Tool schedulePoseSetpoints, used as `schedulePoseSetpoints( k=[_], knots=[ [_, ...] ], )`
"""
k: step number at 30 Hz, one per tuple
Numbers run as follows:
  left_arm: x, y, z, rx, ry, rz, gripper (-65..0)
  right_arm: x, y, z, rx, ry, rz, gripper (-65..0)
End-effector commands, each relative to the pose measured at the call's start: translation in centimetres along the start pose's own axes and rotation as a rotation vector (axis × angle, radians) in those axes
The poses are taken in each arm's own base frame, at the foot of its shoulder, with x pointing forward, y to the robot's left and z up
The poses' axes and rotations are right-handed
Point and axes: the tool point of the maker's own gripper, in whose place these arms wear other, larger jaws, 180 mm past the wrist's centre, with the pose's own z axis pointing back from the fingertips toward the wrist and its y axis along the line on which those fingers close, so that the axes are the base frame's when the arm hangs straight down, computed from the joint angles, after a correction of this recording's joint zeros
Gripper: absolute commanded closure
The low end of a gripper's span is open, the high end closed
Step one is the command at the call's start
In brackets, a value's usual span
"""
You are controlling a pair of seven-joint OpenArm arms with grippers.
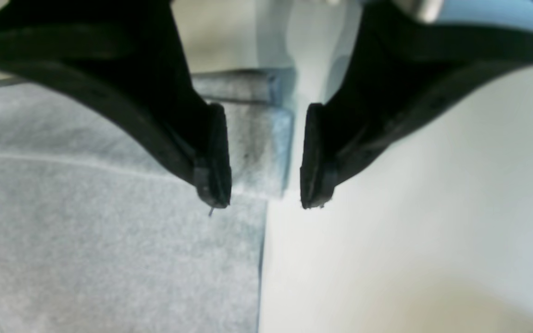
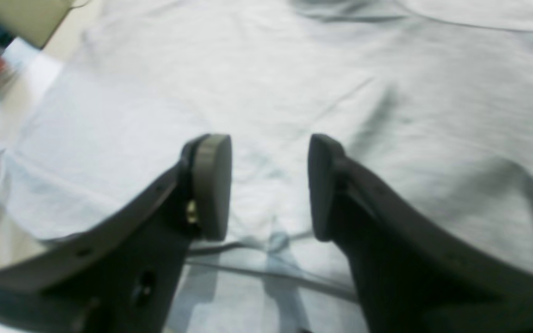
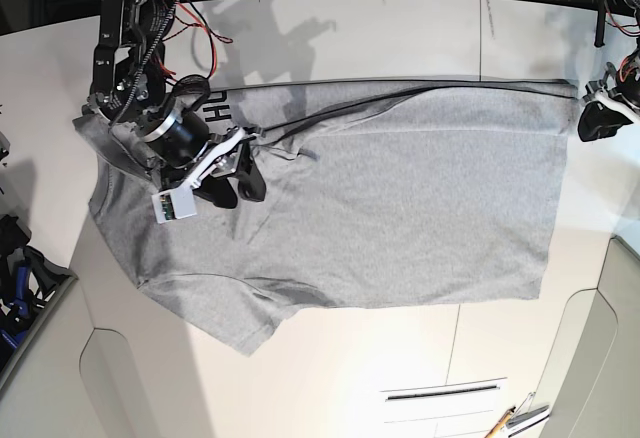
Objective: Fold the T-shirt properly
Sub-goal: 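Release and regrasp the shirt edge with the right gripper, then hold the shoulder edge with both grippers and drag it taut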
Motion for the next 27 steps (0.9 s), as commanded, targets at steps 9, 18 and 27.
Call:
schedulePoseSetpoints(
  k=[9,18,27],
  knots=[
    [2.9,-2.3,0.7,-0.122,-0.09,-0.013,-18.3,0.8,-6.8,4.4,-0.138,-0.01,-0.118,0.0],
    [0.2,-2.9,-0.7,-0.099,0.031,-0.112,0.0,-1.0,-11.1,6.1,-0.249,0.074,-0.069,0.0],
    [-6.0,-4.3,-2.3,-0.081,0.273,-0.267,0.0,-8.4,-12.3,6.4,-0.255,0.234,-0.203,0.0]
  ],
)
